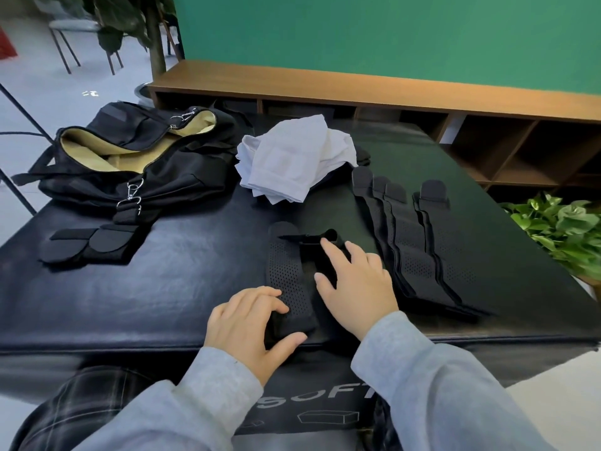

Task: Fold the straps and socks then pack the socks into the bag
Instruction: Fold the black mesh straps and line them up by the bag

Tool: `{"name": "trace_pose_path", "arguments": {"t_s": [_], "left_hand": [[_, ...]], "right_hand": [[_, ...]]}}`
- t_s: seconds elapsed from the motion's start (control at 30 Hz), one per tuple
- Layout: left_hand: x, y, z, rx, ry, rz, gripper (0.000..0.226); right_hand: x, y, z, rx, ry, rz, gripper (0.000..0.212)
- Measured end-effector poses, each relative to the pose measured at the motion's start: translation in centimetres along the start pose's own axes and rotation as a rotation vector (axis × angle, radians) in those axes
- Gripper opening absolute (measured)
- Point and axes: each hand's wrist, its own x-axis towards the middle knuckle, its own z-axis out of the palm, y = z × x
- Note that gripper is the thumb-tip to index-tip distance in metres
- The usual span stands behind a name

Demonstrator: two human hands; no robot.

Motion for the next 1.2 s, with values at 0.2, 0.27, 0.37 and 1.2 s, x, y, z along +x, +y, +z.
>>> {"name": "trace_pose_path", "arguments": {"t_s": [0.2, 0.27, 0.37, 1.2], "left_hand": [[0.0, -0.3, -0.1, -0.055, 0.039, 0.007, 0.035], [-0.1, -0.3, -0.1, -0.096, 0.053, 0.006, 0.04], [-0.1, -0.3, -0.2, -0.148, 0.065, -0.005, 0.04], [0.0, 0.3, -0.6, -0.328, 0.1, -0.313, 0.032]], "right_hand": [[-1.4, -0.6, 0.2, -0.037, 0.298, -0.044, 0.046], [-2.7, -0.4, 1.0, 0.084, 0.387, -0.189, 0.038], [-4.3, -0.4, 1.6, 0.223, 0.359, -0.37, 0.044], [-5.4, 0.5, 3.6, 0.51, 0.386, -0.357, 0.013]]}}
